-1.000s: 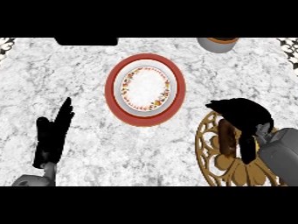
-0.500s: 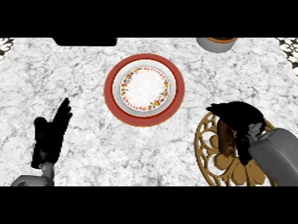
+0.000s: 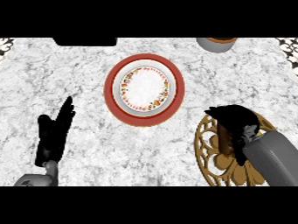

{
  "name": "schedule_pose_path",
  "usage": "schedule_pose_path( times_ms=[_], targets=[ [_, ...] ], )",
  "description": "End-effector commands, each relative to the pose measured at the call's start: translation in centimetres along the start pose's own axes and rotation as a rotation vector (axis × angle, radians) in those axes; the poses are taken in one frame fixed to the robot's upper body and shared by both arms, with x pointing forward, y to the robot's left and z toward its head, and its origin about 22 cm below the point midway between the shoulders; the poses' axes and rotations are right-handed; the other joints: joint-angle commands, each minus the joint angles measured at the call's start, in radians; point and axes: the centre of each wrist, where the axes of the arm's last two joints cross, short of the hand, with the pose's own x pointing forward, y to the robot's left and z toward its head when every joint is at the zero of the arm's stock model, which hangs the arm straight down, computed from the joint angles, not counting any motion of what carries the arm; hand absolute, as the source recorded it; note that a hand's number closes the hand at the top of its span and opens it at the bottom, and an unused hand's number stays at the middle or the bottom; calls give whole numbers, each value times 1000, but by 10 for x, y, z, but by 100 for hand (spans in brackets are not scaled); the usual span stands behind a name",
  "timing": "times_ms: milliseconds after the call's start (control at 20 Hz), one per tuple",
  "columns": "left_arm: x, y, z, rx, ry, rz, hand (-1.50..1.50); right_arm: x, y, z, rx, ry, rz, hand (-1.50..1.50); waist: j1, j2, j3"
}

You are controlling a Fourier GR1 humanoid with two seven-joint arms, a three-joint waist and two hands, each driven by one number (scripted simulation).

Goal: Pick the sweet potato from the placemat and place it in the plate

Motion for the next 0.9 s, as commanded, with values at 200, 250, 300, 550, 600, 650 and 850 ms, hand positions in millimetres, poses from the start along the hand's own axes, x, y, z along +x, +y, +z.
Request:
schedule_pose_path(
  times_ms=[200,250,300,550,600,650,850],
  targets=[
    [-5,11,-3,-5,0,4,0,1,30,-4,18,13,3,-150,-3,-1,0],
    [-15,25,6,-6,2,0,0,-15,10,-7,34,18,3,-150,0,0,0],
    [1,-3,4,-2,4,-18,0,-9,18,-18,10,14,-11,-150,0,0,0],
    [0,12,12,-21,-11,-2,0,-28,29,-19,-9,-47,73,150,3,0,0],
    [-9,0,1,-4,-9,3,0,-9,21,-22,-12,-51,107,150,0,0,0],
    [-1,8,-15,6,-10,-7,0,-16,13,-16,-39,-51,88,150,-2,0,0],
    [-6,-10,14,5,-11,0,0,-18,24,-31,-89,-47,101,150,3,0,0]
  ],
)
